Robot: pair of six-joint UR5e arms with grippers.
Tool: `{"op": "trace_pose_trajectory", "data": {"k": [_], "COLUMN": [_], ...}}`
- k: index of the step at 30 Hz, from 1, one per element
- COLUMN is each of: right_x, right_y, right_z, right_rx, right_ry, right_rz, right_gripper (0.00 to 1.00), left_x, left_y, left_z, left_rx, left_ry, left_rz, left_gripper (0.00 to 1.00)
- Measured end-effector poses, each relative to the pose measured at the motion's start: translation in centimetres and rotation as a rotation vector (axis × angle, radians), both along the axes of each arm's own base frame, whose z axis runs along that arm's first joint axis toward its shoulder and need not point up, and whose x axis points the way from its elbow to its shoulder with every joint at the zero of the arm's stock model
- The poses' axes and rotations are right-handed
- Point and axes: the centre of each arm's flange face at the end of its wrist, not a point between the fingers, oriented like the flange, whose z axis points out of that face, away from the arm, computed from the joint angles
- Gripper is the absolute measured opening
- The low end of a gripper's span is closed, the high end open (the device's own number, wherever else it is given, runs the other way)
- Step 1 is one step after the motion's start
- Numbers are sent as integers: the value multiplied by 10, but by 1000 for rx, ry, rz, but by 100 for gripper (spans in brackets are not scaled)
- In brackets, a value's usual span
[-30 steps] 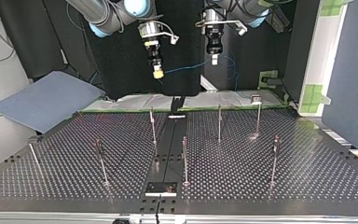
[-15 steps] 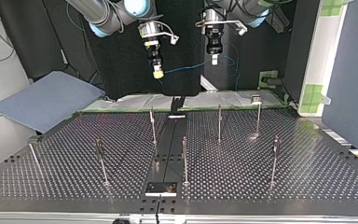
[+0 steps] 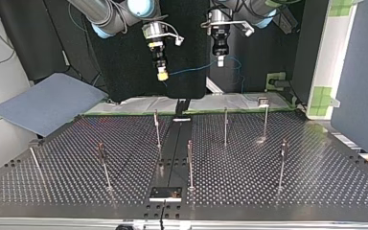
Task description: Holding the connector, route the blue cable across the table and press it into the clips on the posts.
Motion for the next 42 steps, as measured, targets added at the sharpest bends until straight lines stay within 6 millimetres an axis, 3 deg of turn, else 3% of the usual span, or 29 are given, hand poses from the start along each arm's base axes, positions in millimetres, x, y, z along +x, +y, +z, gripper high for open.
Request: {"op": "trace_pose_trajectory", "data": {"k": [21,32,42], "right_x": [0,-3,-4], "right_y": [0,21,22], "right_z": [0,-47,-53], "right_rx": [0,90,99], "right_ry": [1,103,113], "right_rz": [1,24,25], "right_gripper": [0,0,0], "left_x": [0,0,0], "left_y": [0,-1,-1], "left_z": [0,0,0], "left_rx": [1,2,2], "left_ry": [0,0,0], "left_rz": [-3,-5,-5], "left_gripper": [0,0,0]}}
